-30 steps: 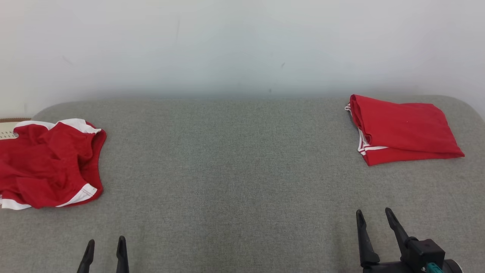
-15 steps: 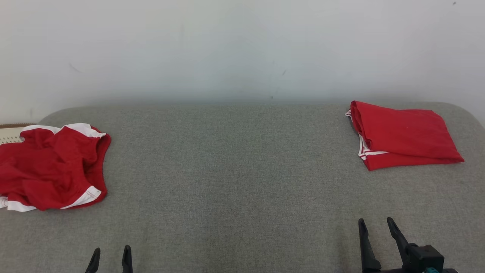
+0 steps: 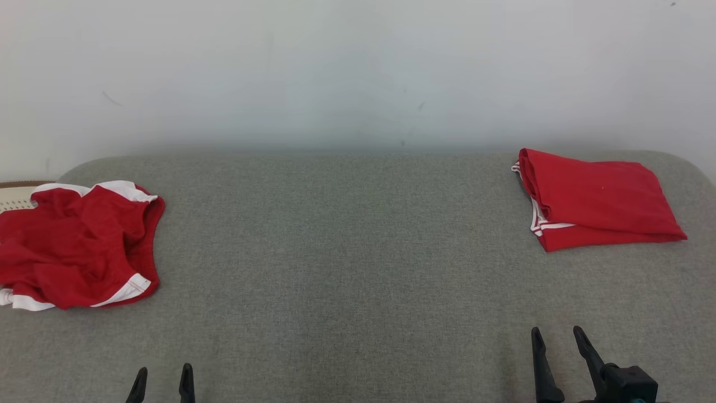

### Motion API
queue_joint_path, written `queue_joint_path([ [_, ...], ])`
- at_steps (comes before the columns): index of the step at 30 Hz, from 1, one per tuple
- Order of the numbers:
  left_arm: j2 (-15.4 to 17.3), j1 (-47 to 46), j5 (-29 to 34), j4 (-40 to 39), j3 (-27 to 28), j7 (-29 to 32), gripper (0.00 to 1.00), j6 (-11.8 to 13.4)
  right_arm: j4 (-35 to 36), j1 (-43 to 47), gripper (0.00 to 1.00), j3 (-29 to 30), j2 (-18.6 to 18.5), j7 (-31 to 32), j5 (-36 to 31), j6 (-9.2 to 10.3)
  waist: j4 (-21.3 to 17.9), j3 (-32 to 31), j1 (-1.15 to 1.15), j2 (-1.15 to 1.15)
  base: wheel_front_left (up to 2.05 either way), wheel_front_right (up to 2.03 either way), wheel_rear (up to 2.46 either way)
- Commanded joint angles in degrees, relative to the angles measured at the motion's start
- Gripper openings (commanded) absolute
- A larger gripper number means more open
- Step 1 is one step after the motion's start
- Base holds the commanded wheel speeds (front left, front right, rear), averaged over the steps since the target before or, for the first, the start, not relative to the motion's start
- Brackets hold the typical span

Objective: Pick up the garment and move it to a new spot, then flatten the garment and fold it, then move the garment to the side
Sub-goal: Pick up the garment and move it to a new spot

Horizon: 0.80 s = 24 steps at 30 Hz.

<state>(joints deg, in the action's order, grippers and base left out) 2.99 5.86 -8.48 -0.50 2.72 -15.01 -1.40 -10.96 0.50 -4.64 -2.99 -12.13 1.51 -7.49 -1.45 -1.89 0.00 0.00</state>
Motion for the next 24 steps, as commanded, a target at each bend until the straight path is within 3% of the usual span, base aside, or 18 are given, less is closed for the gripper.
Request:
queue_joint_path([
  [1,0.0,0.6,-0.3,0.2,0.1,-0.2,1.00,0.2,-0.2,0.4,1.00,0.1,0.2,-0.2,0.3,-0.01,0.5,0.0,0.00,0.00,0.00,0.00,0.00],
  [7,0.0,0.1,-0.3,0.7,0.0,-0.2,1.00,0.4,-0.4,1.2,1.00,0.0,0.2,-0.2,1.2,-0.01,4.0,-0.1,0.00,0.00,0.00,0.00,0.00],
  [18,0.6,0.5,-0.5,1.7,1.5,-0.2,1.00,0.7,-1.5,1.7,1.00,-0.5,0.2,-0.8,2.5,-0.01,16.2,-0.5,0.00,0.00,0.00,0.00,0.00],
  [24,1.2,1.3,-0.7,1.7,2.6,-0.2,1.00,1.1,-2.0,0.7,1.00,-1.8,0.2,-1.0,3.0,-0.01,20.9,-1.1,0.00,0.00,0.00,0.00,0.00],
])
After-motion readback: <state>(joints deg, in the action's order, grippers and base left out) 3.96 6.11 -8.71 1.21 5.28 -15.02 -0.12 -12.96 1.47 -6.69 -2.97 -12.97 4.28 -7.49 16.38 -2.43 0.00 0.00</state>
